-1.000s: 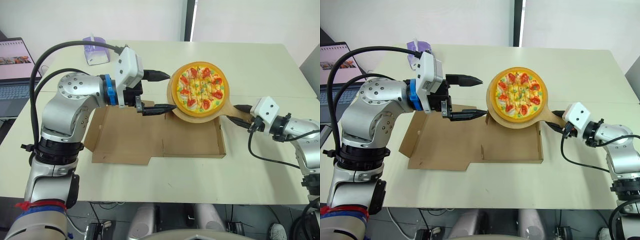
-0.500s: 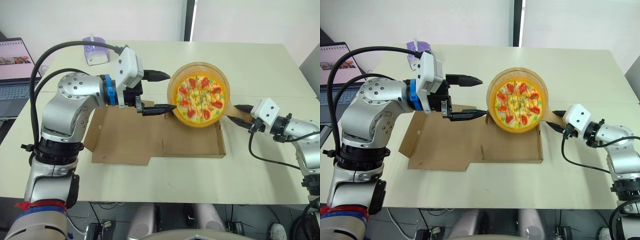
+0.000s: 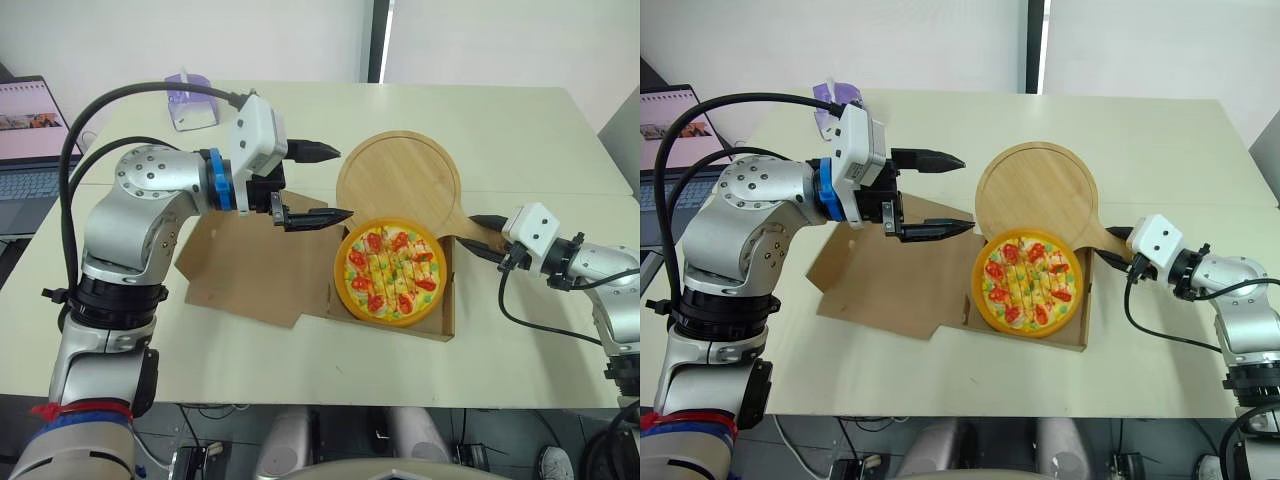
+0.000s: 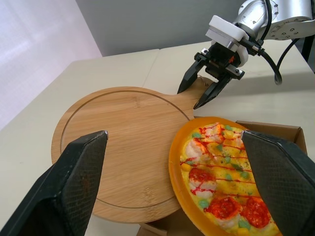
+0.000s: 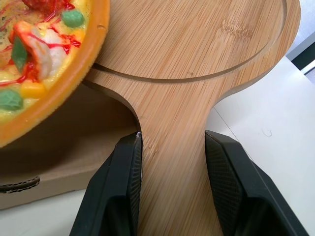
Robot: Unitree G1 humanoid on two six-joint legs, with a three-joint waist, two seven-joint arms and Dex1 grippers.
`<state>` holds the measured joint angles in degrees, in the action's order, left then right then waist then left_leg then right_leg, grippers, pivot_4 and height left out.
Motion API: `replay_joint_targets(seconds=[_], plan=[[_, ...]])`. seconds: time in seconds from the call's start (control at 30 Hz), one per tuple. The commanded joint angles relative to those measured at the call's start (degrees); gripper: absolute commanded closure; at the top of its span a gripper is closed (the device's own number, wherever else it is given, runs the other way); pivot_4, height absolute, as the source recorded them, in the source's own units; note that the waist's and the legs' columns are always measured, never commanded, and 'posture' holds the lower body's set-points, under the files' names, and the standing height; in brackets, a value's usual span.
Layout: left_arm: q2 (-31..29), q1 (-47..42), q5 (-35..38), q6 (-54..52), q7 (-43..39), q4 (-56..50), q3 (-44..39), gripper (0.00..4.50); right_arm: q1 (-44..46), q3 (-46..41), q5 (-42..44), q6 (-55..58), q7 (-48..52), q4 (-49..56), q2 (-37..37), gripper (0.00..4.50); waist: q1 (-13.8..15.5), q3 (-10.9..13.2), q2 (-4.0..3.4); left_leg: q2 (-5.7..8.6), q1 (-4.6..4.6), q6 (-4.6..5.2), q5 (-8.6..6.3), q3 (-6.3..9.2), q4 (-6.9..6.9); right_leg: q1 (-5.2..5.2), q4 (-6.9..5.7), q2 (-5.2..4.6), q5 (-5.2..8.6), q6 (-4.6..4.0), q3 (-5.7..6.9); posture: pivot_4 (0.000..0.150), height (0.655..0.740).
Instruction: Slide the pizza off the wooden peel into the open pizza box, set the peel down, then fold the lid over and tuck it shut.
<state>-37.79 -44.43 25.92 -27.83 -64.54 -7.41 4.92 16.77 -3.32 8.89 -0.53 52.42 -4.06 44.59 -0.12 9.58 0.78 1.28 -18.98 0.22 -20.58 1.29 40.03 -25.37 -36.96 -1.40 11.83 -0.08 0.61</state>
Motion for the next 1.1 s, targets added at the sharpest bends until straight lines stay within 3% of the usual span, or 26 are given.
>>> replay_joint_targets(seconds=[0.03, 0.37, 0.6, 0.8, 1.1], plan=[[-0.45, -0.42, 0.08, 0.79, -0.03, -1.45, -1.00, 0.00, 2.35, -2.63, 0.50, -2.57, -1.35, 0.73, 0.35, 2.91, 0.00, 0.00, 0.00, 0.00, 0.00, 0.00, 0.00, 0.00, 0.00, 0.00, 0.00, 0.00, 0.00, 0.00, 0.00, 0.150, 0.7400], [-0.19, -0.66, -0.08, 1.07, -0.08, -1.07, -0.82, 0.00, 12.37, -2.07, -6.35, -11.56, -7.88, -13.08, 0.06, 2.91, -0.06, 0.00, 0.00, 0.00, 0.01, -0.01, 0.00, -0.03, 0.00, -0.01, -0.01, 0.00, 0.00, -0.01, -0.02, 0.150, 0.7400], [-0.26, 0.03, 0.06, 0.98, -0.15, -1.63, -0.76, 0.00, 14.94, -4.00, -5.97, -12.13, -9.54, -17.74, 1.82, 2.91, -0.05, 0.00, 0.00, 0.00, 0.00, -0.01, 0.01, -0.02, 0.00, 0.00, 0.00, 0.00, 0.00, -0.01, -0.02, 0.150, 0.7400], [1.82, -0.20, 1.62, -0.06, 1.36, -2.02, -1.35, 0.00, 7.02, -12.60, 0.64, 5.96, -9.02, -9.16, 6.84, 2.91, 0.86, 0.00, 0.00, 0.02, -0.06, 0.01, -0.01, 0.02, 0.01, 0.00, 0.02, -0.04, 0.00, -0.01, 0.02, 0.150, 0.7400], [8.41, -3.70, 8.76, -6.38, 4.38, -1.72, -2.71, 0.00, -15.30, -31.16, 9.44, 40.29, -10.55, 11.53, 8.55, 2.91, 1.34, -0.02, -0.04, 0.01, 0.03, 0.28, -0.15, -0.01, 0.03, 0.07, -0.02, -0.03, 0.00, 0.00, -0.03, 0.150, 0.7400]])
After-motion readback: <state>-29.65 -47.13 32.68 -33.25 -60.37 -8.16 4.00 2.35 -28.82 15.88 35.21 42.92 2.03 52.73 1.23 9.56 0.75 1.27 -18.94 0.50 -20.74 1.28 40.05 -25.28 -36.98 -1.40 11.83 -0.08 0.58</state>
